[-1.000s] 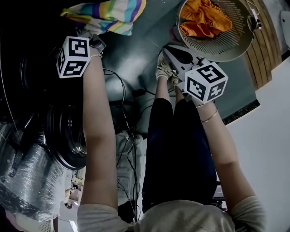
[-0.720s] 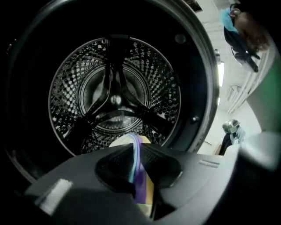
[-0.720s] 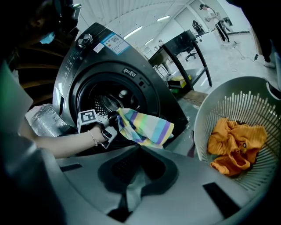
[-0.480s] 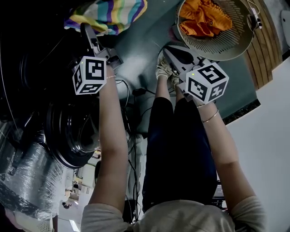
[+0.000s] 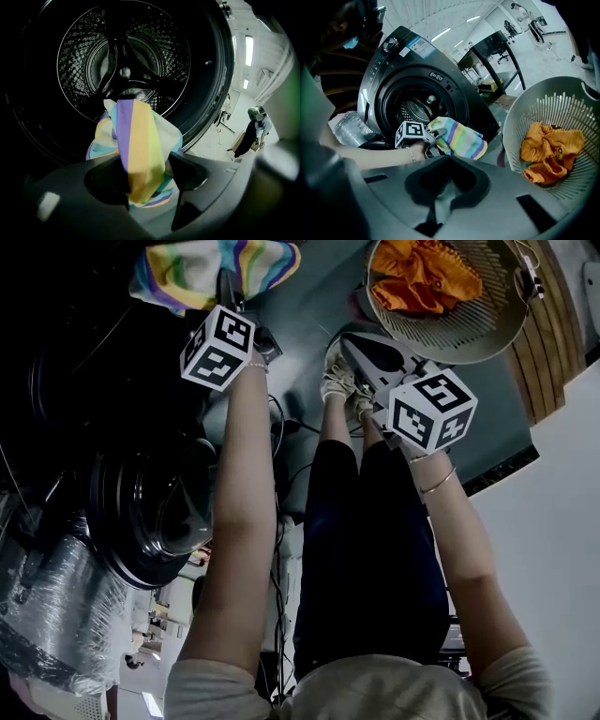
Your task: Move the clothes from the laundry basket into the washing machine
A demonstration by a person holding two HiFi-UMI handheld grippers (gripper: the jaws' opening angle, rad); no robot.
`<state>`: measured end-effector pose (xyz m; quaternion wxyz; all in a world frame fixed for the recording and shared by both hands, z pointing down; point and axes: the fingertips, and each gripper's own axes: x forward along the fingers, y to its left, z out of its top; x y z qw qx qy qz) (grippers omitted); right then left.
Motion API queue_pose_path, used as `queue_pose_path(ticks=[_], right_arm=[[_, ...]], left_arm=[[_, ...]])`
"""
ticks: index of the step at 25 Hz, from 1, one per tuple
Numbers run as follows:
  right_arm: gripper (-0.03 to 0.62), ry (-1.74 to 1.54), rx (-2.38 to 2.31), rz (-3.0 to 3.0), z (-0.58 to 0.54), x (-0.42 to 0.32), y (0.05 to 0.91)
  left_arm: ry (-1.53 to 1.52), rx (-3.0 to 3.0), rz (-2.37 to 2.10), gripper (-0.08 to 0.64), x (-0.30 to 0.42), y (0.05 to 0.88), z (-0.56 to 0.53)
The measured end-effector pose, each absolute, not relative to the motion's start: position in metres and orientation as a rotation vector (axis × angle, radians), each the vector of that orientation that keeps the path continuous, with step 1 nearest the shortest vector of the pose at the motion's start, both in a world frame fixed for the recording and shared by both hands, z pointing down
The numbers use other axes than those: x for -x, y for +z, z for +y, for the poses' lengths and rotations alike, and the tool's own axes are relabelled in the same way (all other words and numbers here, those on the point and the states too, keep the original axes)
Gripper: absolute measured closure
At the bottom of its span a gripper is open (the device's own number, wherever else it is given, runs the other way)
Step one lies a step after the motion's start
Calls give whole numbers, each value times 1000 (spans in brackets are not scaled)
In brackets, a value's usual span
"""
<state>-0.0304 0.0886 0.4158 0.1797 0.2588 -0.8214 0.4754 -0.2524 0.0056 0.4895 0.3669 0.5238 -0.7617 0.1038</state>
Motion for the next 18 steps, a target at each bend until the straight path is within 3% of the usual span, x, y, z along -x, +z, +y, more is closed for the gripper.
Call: queue_pose_path(ticks=[2,4,18], right_arm=[[583,1358,-743,-2315,88,29,419],[583,1376,-746,-2306,89,30,422],[583,1371,-716,-2327,87,48,418]], left_arm=[[311,-1336,-1979,397,255,494,2],[361,-1357,-1994,478,255,492,-2],[342,-1568,-2247,515,340,392,-92]])
